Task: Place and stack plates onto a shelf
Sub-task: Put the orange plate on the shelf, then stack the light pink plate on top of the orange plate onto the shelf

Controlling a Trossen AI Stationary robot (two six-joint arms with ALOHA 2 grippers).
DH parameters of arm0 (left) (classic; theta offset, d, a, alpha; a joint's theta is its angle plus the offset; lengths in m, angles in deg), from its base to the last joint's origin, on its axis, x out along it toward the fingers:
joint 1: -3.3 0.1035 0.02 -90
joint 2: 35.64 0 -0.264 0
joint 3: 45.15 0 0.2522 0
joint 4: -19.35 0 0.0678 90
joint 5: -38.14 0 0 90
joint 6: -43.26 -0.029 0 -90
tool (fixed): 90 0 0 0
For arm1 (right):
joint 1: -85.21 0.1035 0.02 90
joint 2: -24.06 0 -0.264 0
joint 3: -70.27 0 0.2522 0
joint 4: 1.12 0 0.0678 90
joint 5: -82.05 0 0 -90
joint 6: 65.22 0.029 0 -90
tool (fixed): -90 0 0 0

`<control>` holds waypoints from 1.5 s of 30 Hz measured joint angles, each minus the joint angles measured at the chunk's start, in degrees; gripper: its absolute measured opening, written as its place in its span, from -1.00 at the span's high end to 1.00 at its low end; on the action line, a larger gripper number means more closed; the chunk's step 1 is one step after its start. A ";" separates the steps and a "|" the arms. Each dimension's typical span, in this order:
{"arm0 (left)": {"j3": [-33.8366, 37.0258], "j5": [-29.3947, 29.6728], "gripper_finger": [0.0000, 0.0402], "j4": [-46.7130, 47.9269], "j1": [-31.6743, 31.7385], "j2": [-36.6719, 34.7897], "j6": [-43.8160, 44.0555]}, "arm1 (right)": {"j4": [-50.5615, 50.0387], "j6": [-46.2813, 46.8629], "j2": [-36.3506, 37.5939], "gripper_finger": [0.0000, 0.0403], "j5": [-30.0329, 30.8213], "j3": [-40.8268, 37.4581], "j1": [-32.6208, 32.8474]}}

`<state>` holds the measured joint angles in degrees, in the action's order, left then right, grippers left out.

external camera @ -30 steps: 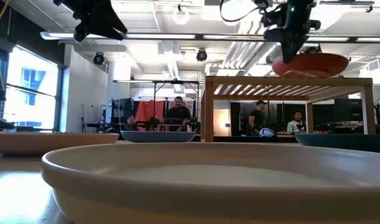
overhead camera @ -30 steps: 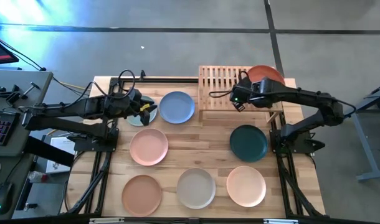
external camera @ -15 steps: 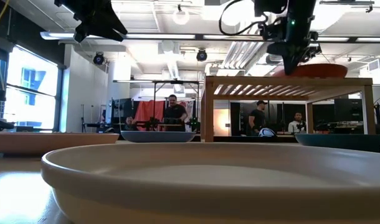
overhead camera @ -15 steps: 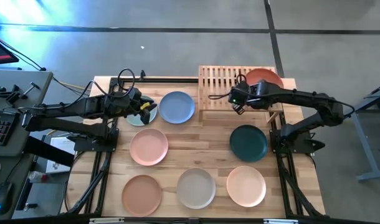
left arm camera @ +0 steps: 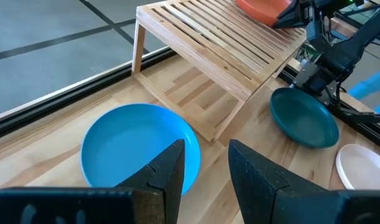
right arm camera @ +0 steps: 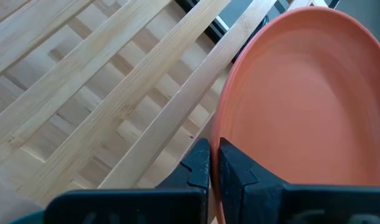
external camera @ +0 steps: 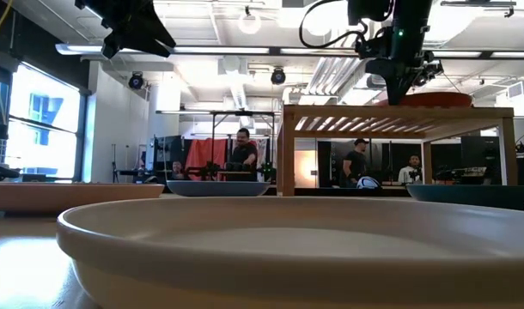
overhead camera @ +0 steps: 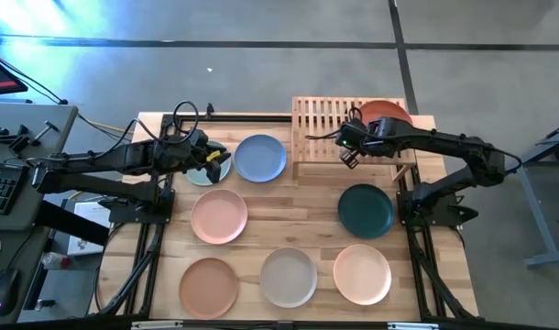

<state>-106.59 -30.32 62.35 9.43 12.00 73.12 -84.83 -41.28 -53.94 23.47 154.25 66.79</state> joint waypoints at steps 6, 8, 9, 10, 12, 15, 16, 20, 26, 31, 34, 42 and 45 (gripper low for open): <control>0.00 0.04 0.44 0.00 0.00 0.00 -0.09 | 0.00 0.00 0.00 0.85 0.00 0.00 0.00; 0.00 0.07 0.44 0.00 0.00 0.00 -0.09 | 0.08 0.00 0.00 0.78 0.02 0.00 0.02; 0.00 0.07 0.44 0.00 0.00 0.00 -0.09 | 0.29 0.00 0.00 0.74 0.02 0.00 0.02; 0.00 0.09 0.44 0.00 0.00 0.00 -0.09 | 0.54 -0.01 0.00 0.70 0.02 0.00 0.02; 0.00 0.09 0.44 0.00 0.00 0.00 -0.09 | 0.50 -0.02 0.00 0.63 -0.18 0.36 0.03; 0.00 0.09 0.44 0.04 0.00 0.00 -0.09 | 0.37 -0.02 0.00 0.55 -1.24 1.74 0.04; 0.00 0.07 0.44 0.04 0.00 0.00 -0.09 | 0.35 -0.02 0.00 0.53 -1.65 2.17 0.04; 0.00 -1.57 0.44 0.63 0.00 0.00 -0.09 | -0.07 -0.02 0.00 0.45 -2.99 4.39 0.07; 0.00 -8.41 0.44 2.11 -0.24 0.15 0.02 | -0.06 -0.48 0.00 0.43 -8.73 8.54 0.07; 0.02 -12.43 0.44 2.19 -1.42 0.68 3.03 | 1.03 -0.02 0.00 0.43 -14.87 12.19 0.07; 0.02 -13.72 0.44 2.60 -2.83 1.59 4.71 | 1.49 0.02 0.00 0.43 -18.78 14.09 0.07; 0.02 -14.01 0.44 2.67 -8.87 7.77 17.20 | 1.86 -1.59 0.00 0.43 -29.52 16.09 0.09; 0.02 -14.01 0.44 2.66 -11.32 11.36 20.89 | 1.85 -1.98 0.00 0.43 -31.05 16.09 0.07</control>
<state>-106.57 -44.33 65.01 -1.88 23.36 94.01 -82.98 -43.26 -53.94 -7.58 170.33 66.86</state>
